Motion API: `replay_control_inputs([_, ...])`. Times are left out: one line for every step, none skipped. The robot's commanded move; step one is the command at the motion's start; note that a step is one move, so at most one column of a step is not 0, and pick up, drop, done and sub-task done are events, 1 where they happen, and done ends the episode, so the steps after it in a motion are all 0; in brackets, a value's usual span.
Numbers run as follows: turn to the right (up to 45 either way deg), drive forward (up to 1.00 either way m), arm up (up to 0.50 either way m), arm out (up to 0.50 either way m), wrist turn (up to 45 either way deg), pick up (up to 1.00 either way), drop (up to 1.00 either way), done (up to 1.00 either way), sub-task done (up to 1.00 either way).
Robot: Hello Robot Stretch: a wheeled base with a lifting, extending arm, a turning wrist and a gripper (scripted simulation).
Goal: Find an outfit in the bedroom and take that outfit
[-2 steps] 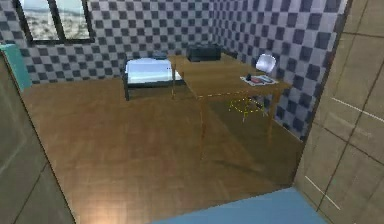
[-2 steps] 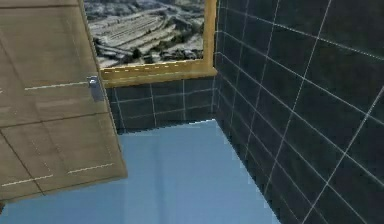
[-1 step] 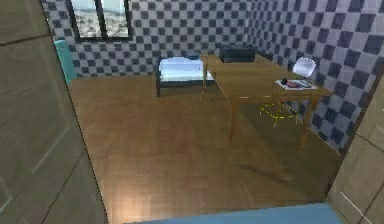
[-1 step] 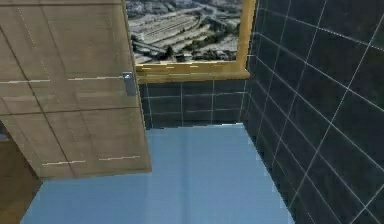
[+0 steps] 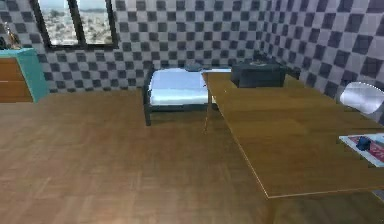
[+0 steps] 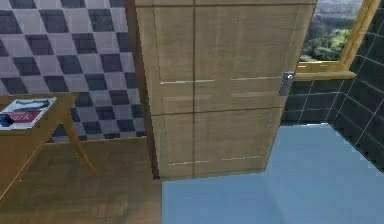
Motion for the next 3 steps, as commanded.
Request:
replay_control_inputs([0.0, 0.35, 0.00, 0.00, 0.0, 0.00, 0.00, 0.00, 0.00])
replay_control_inputs([-12.0, 0.00, 0.00, 0.00, 0.0, 0.00, 0.00, 0.00, 0.00])
replay_control_inputs([0.0, 1.00, 0.00, 0.00, 0.0, 0.00, 0.00, 0.00, 0.00])
